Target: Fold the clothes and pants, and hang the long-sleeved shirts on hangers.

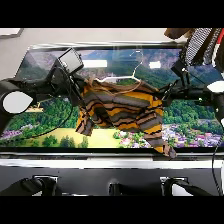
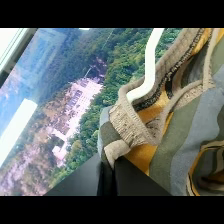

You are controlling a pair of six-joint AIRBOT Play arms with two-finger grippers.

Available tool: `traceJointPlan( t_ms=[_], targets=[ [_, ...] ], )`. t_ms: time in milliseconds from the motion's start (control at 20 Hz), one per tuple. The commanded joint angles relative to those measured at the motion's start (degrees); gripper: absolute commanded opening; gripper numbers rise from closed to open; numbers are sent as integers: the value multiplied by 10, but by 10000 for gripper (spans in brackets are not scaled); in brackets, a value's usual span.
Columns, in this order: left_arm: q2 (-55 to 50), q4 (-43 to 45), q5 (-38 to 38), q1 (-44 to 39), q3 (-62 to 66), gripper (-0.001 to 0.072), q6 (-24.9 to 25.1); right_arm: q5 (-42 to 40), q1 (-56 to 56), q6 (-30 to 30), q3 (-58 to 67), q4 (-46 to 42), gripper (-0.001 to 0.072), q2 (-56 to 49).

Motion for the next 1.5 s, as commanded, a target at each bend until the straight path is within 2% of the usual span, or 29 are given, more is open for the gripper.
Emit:
traceJointPlan(
  t_ms=[0, 50, 100, 250, 300, 350, 450, 650, 800, 900, 1100, 1300, 1450],
  targets=[
    [0, -2, -1, 0, 0, 29, -1, 14, 0, 1, 0, 0, 35, 15],
    [0, -2, -1, 0, 0, 37, -1, 13, 0, 1, 0, -7, 34, 26],
    [0, -2, -1, 0, 0, 97, -1, 12, 0, 1, 0, -19, 33, 40],
    [0, -1, 5, 2, 0, 481, -50, 14, 0, 35, 0, -85, 31, 92],
    [0, -1, 8, 5, 0, 555, -82, 14, 0, 53, 0, -110, 30, 111],
    [0, -1, 10, 11, 0, 566, -112, 14, 0, 73, 0, -134, 30, 133],
    [0, -1, 15, 25, 0, 630, -172, 14, 0, 105, 0, -167, 30, 175],
    [0, -1, 55, 59, 3, 630, -300, 13, 0, 188, 0, -257, 30, 259],
    [5, -2, 78, 86, 3, 629, -429, -4, 0, 304, 0, -365, 32, 324],
    [6, -2, 76, 91, 2, 627, -470, -14, 0, 380, 0, -429, 31, 367],
    [6, -43, 76, 84, 2, 620, -476, -28, 0, 629, 0, -562, 32, 429],
    [6, -70, 76, 70, 2, 619, -477, 14, 0, 788, 26, -699, 31, 435],
    [6, -77, 76, 62, 2, 619, -477, 42, 0, 877, 61, -775, 31, 391]
  ],
)
